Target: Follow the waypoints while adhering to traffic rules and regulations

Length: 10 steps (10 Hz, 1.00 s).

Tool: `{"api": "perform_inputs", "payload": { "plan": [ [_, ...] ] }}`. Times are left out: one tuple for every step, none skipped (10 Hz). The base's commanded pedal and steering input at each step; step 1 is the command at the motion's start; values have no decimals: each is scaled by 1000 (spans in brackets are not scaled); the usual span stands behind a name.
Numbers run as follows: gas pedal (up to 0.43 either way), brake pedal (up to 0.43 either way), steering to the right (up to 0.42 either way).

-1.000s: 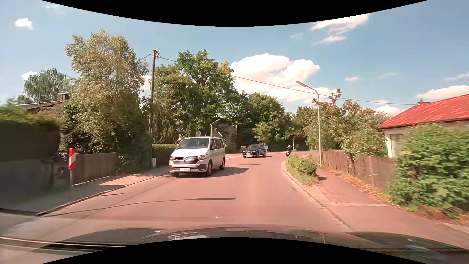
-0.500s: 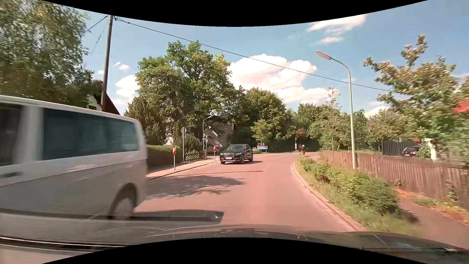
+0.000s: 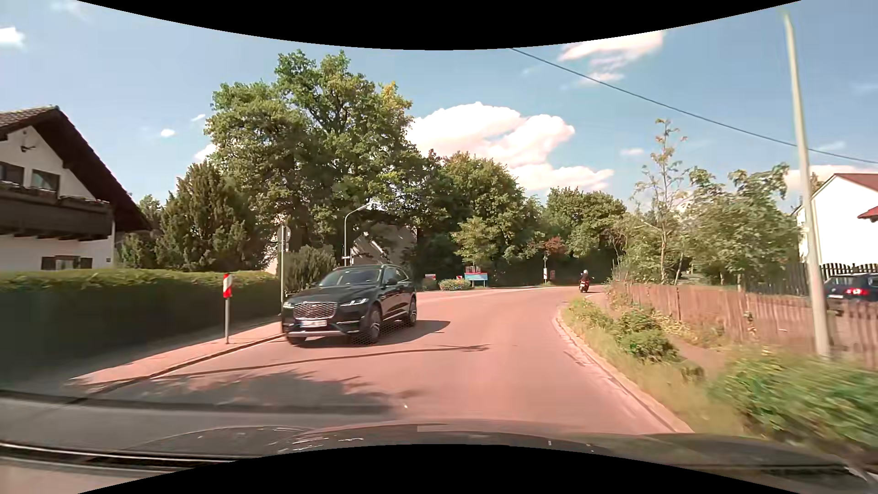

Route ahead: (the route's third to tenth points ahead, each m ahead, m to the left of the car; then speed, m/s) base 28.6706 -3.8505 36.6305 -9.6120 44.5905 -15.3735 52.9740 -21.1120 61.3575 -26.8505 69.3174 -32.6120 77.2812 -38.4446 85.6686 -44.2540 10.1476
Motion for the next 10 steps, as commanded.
{"api": "perform_inputs", "payload": {
  "plan": [
    [169, 12, 48],
    [169, 12, 48],
    [169, 12, 48],
    [169, 12, 48],
    [169, 12, 49],
    [169, 12, 49],
    [169, 12, 51],
    [169, 12, 53],
    [169, 12, 54],
    [177, 12, 54]
  ]
}}
